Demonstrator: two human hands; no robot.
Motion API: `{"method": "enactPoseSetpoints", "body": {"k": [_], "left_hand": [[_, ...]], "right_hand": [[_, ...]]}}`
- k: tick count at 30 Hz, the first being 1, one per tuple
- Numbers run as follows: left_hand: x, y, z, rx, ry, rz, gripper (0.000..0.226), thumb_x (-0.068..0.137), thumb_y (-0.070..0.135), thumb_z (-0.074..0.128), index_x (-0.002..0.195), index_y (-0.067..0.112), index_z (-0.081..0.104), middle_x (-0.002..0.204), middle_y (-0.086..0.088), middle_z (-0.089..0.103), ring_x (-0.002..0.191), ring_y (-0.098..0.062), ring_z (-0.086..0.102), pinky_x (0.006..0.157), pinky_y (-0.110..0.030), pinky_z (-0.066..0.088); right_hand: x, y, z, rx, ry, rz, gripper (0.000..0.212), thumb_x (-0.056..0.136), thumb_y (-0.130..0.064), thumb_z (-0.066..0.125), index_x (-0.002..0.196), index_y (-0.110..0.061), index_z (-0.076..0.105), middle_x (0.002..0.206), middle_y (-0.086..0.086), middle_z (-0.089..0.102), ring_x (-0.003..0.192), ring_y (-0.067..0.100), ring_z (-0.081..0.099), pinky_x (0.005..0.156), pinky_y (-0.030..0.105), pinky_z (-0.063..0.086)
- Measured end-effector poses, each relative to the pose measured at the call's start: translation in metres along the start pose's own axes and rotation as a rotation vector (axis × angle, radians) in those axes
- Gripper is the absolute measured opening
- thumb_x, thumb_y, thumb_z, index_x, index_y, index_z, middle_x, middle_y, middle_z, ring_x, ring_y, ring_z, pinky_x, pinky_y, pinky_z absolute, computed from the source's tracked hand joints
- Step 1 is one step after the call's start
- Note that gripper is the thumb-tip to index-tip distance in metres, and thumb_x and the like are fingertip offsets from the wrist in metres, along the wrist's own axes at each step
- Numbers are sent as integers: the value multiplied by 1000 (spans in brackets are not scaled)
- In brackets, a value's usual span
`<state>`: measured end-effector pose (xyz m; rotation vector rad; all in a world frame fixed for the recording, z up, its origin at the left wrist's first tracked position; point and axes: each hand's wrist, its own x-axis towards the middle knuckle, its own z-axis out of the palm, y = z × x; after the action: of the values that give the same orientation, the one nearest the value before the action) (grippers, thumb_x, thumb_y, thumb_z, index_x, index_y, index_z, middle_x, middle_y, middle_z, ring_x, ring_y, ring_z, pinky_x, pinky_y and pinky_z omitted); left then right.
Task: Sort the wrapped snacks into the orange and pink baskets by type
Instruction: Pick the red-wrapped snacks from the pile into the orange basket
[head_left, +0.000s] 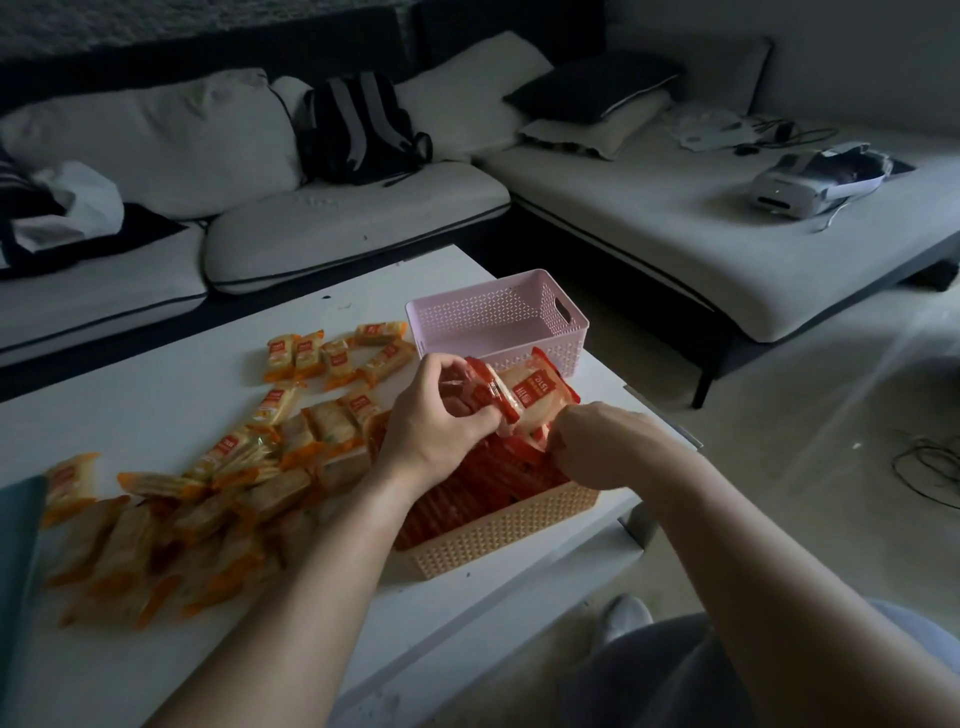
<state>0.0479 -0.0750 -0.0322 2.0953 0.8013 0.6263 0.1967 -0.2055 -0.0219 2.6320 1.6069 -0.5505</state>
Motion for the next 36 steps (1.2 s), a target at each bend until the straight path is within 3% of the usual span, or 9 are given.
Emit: {"method": "enactPoseSetpoints", "body": {"k": [2,5,7,9,13,17,25,30,36], "left_hand": [[1,0,0,-73,13,-13,50,69,42,84,111,33,56,104,13,69,94,-2,68,77,-24,57],[-1,9,2,-72,9,40,63,60,61,80,112,35,56,107,18,67,99,4,64,80,-20,54],[-2,17,6,-62,14,104,62,65,56,85,114,31,56,107,21,65,102,8,61,80,-18,53],[-1,21,13,-70,13,161,56,73,44,87,117,28,56,109,16,66,101,5,63,78,-19,56],[1,25,21,-130,26,211,67,67,52,87,122,28,57,122,2,60,104,-9,64,75,-26,61],[1,28,19,-212,5,134,60,83,34,83,135,30,53,121,11,61,105,3,63,81,-16,57],[2,30,29,-360,-65,67,35,78,23,86,105,26,64,100,10,74,97,-7,70,80,-26,59],[-2,27,31,-1,-359,133,37,82,11,78,106,37,66,114,18,67,110,-7,63,88,-25,55],[-11,20,45,539,-353,290,27,99,32,57,122,40,68,127,13,67,115,-14,61,98,-40,53]], "right_hand": [[5,8,-6,38,106,62,25,97,-23,48,105,-24,72,89,-5,70,79,15,70,75,36,62],[5,13,-19,400,389,83,23,99,-27,51,95,-19,73,87,1,73,74,19,71,67,41,63],[-5,7,-31,861,337,3,26,99,-36,56,100,-17,72,90,3,73,75,19,71,61,36,60],[-14,-1,-37,1006,225,-70,30,94,-43,63,106,-17,72,94,2,74,78,19,72,61,37,61],[-13,6,-39,858,292,-36,20,90,-14,68,110,-12,70,97,10,73,74,23,71,67,47,62],[-16,24,-44,1006,298,-18,23,96,-10,59,118,-14,64,101,1,70,84,16,72,60,29,60],[-16,39,-45,958,478,-98,27,90,3,61,95,-21,71,93,-6,71,87,8,67,70,26,57],[-16,49,-44,712,418,-103,47,85,19,47,81,-21,72,92,-10,63,84,13,62,63,32,55],[-11,47,-31,308,471,-178,44,87,8,57,81,-32,74,113,-8,60,102,9,59,78,19,51]]}}
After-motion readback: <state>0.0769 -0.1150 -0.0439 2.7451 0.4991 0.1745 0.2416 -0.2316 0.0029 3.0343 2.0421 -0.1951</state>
